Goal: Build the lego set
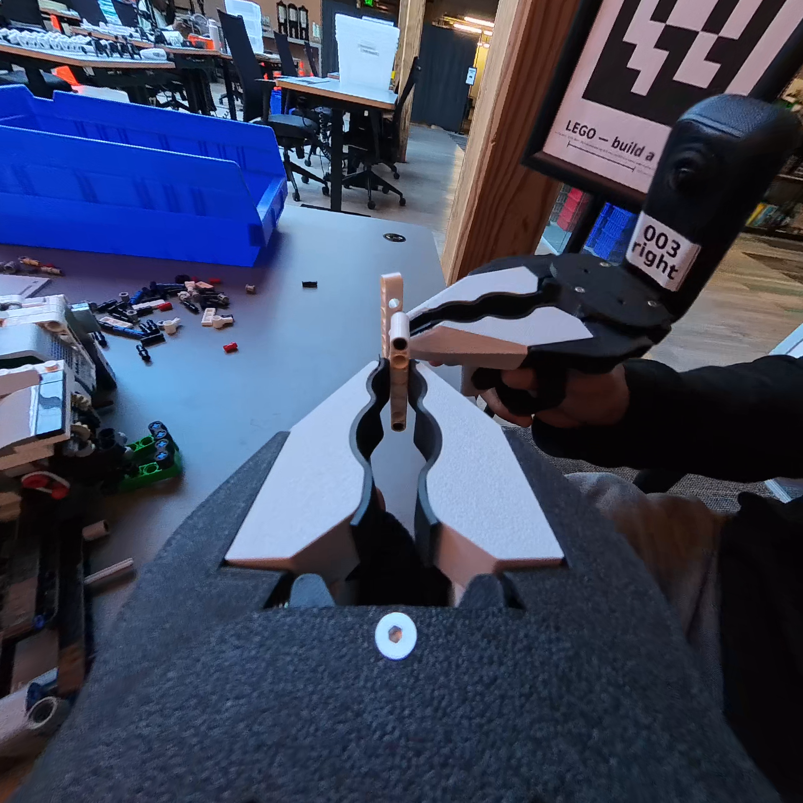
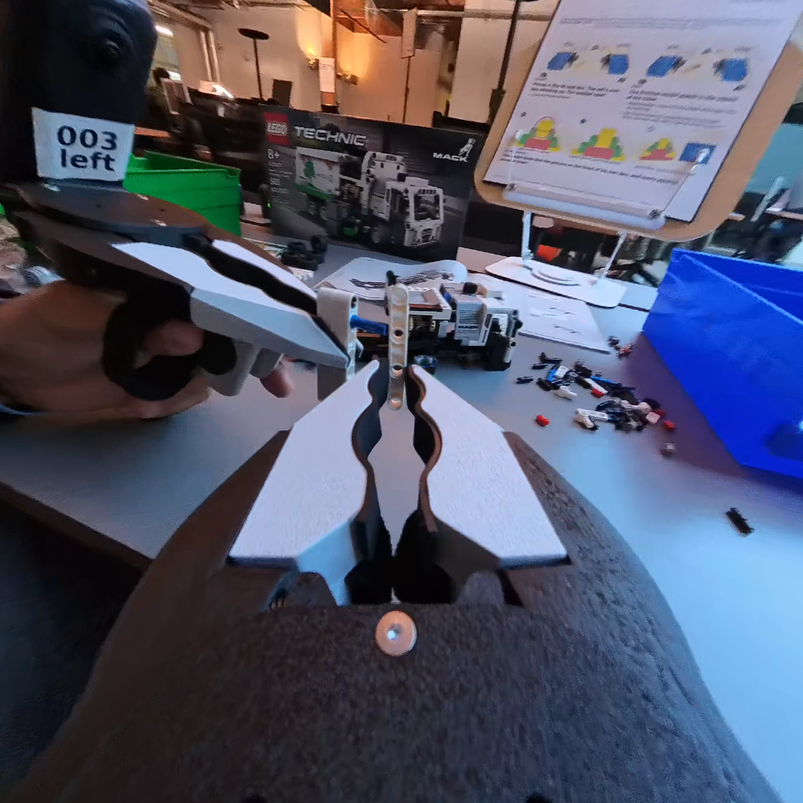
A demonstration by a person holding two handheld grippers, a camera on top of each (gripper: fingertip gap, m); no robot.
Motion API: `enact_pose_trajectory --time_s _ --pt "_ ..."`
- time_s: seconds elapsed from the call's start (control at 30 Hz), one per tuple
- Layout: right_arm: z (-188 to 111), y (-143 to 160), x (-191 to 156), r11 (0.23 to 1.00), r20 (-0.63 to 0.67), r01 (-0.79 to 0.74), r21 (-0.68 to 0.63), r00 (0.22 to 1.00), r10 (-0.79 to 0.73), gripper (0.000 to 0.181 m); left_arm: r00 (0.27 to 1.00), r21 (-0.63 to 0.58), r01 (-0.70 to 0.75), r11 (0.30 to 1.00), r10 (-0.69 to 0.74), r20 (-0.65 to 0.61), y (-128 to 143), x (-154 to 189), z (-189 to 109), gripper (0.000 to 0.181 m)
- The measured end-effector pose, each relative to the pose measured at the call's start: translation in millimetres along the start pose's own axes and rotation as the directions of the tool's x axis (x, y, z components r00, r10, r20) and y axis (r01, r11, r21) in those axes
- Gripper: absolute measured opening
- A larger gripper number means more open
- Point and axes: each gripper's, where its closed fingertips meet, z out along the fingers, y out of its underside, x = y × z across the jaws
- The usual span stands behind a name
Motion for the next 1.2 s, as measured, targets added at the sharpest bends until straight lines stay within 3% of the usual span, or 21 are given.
enact_pose_trajectory --time_s 0.27,0.57,0.93,1.0,1.03,1.1,1.2 --pt "1 2 0 0.999 -0.069 0.053 0.006 0.996 -0.053 0.006 0.999 0.029 0.046 0.998 -0.047 0.014 -4 -4 -2 0.006" --pt "5 7 2 0.994 -0.129 0.101 -0.038 0.986 -0.105 0.006 0.998 -0.012 0.006 1.000 -0.005 0.058 2 -7 0 0.006" --pt "4 15 3 0.994 -0.045 -0.070 -0.079 0.997 0.067 0.006 0.947 -0.120 -0.236 0.964 0.256 0.192 9 -19 -2 0.006" --pt "-1 24 -2 0.978 0.026 -0.084 -0.188 0.996 0.091 0.006 0.948 -0.137 -0.222 0.965 0.247 0.201 11 -22 -2 0.006" --pt "-5 38 -10 0.943 0.091 -0.094 -0.319 0.987 0.130 0.007 0.947 -0.149 -0.219 0.964 0.247 0.207 13 -25 -2 0.006" --pt "-20 55 -14 0.860 0.133 -0.070 -0.506 0.979 0.158 0.007 0.943 -0.168 -0.212 0.963 0.246 0.222 17 -29 -1 0.007" --pt "-47 72 -4 0.669 0.205 0.135 -0.731 0.978 0.027 0.007 0.946 -0.180 -0.195 0.964 0.233 0.226 21 -33 0 0.006"
